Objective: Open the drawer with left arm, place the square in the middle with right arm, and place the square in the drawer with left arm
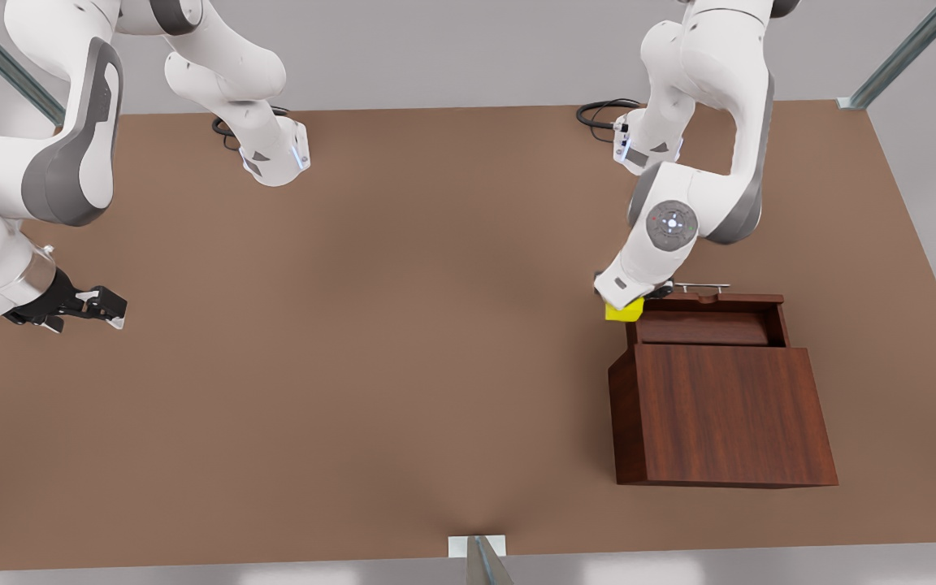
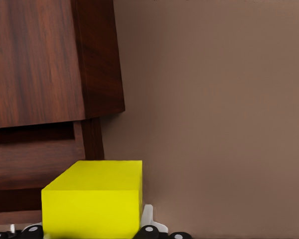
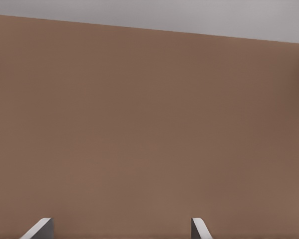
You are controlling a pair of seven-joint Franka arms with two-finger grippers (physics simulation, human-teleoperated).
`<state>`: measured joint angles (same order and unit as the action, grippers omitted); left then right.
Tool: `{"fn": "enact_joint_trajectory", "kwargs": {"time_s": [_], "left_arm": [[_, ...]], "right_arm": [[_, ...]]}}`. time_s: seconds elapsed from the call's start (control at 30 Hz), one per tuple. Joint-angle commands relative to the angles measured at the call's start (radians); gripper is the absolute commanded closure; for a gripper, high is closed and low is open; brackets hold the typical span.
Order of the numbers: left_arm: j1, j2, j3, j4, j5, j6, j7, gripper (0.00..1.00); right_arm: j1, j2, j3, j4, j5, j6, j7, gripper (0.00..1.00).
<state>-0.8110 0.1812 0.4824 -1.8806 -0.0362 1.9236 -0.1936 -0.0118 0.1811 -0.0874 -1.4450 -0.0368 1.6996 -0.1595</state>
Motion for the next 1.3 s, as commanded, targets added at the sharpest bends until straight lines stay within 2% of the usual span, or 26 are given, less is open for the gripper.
{"fn": "enact_joint_trajectory", "kwargs": {"time_s": [0.0,0.07,0.2,0.43,0.47,0.5,0.57,0.73,0.9,0.93,0.97,1.0,1.03,1.1,1.17,1.27], "left_arm": [[0.003,0.0,0.016,0.0,-0.079,-0.005,0.013,0.38],[0.001,0.0,0.099,-0.015,-0.083,-0.02,0.063,0.38],[0.009,0.011,0.191,-0.028,-0.083,-0.02,0.158,0.37],[0.021,0.061,0.243,-0.026,-0.131,0.012,0.233,0.34],[0.023,0.066,0.245,-0.026,-0.134,0.014,0.238,0.26],[0.021,0.073,0.245,-0.026,-0.14,0.018,0.238,0.24],[0.021,0.084,0.245,-0.028,-0.148,0.025,0.24,0.0],[0.02,0.084,0.246,-0.026,-0.156,0.012,0.238,0.0],[0.02,0.084,0.249,0.228,-0.146,-0.264,0.224,0.0],[0.018,0.077,0.252,0.245,-0.142,-0.271,0.221,0.0],[0.079,0.035,0.207,0.274,-0.114,-0.271,0.23,0.0],[0.239,0.024,0.04,0.34,-0.096,-0.305,0.227,0.0],[0.463,0.021,-0.201,0.434,-0.01,-0.387,0.227,0.0],[0.619,0.006,-0.376,0.472,0.03,-0.387,0.226,0.0],[0.711,-0.017,-0.493,0.469,0.067,-0.385,0.224,0.0],[0.744,-0.038,-0.53,0.456,0.085,-0.382,0.226,0.0]], "right_arm": [[0.0,0.0,0.0,0.0,0.0,0.0,0.0,0.0],[0.0,0.0,0.0,0.0,0.0,0.0,0.0,0.0],[0.0,0.005,0.0,0.0,0.0,0.0,0.0,0.0],[0.004,0.008,0.0,0.014,0.0,0.002,0.0,0.0],[0.004,0.012,0.0,0.015,0.0,0.002,0.0,0.0],[0.004,0.012,0.001,0.015,0.0,0.002,0.0,0.0],[0.001,0.012,0.001,0.015,0.0,0.0,0.0,0.0],[-0.002,0.014,0.0,0.021,0.0,0.0,0.0,0.0],[0.0,0.012,0.0,0.023,0.0,0.0,0.0,0.0],[0.0,0.014,0.0,0.023,0.0,0.0,0.0,0.0],[0.0,0.014,0.0,0.023,0.0,0.0,0.0,0.0],[0.0,0.014,0.0,0.023,0.0,0.0,0.0,0.0],[0.0,0.014,0.0,0.023,0.0,0.0,0.002,0.0],[0.0,0.014,0.0,0.022,0.0,0.002,0.0,0.0],[0.001,0.012,0.0,0.021,0.0,0.0,0.0,0.0],[0.001,0.014,0.0,0.022,0.0,0.0,0.002,0.0]]}}
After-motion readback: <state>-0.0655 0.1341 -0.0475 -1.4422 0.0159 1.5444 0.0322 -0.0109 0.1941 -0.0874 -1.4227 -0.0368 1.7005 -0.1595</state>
